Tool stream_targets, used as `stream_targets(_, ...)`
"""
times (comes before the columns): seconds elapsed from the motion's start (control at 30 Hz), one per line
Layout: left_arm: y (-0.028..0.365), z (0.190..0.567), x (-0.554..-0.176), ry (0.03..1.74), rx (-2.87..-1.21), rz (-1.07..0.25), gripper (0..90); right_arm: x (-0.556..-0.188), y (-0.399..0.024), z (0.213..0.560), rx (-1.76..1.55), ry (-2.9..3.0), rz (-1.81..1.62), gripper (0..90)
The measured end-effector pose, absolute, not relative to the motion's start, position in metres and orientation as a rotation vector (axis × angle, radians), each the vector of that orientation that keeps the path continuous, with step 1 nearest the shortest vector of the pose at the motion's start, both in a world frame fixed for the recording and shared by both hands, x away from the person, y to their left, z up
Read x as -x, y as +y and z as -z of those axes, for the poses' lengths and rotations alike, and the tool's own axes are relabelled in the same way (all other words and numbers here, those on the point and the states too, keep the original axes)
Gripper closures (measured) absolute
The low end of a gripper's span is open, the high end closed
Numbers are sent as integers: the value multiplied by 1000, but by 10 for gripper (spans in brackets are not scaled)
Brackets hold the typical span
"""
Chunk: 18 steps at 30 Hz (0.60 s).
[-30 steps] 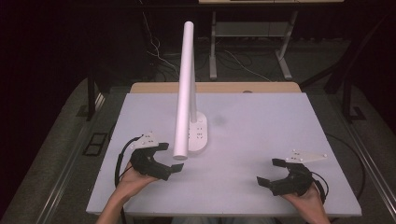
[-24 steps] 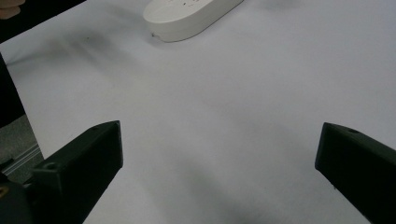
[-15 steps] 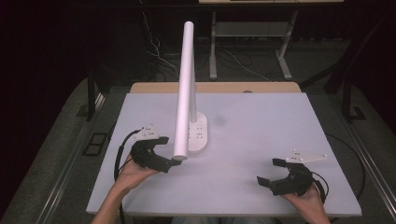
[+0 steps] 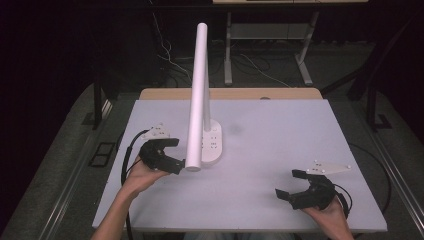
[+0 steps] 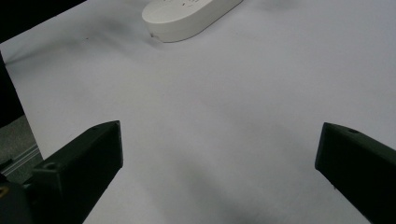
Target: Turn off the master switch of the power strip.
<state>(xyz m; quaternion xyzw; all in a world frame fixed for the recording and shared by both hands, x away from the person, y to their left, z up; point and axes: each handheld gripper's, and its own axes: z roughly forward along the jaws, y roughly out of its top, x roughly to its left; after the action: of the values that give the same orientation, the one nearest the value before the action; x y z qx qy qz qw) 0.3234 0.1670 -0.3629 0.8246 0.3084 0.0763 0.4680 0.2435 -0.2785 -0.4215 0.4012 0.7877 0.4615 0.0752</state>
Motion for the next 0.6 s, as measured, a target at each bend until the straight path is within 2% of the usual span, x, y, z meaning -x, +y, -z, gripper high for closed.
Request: stream_targets(0.6,166,355,-355,759,-2088,-197,42,-244,-279,422,-1206,2359,-1381,2)
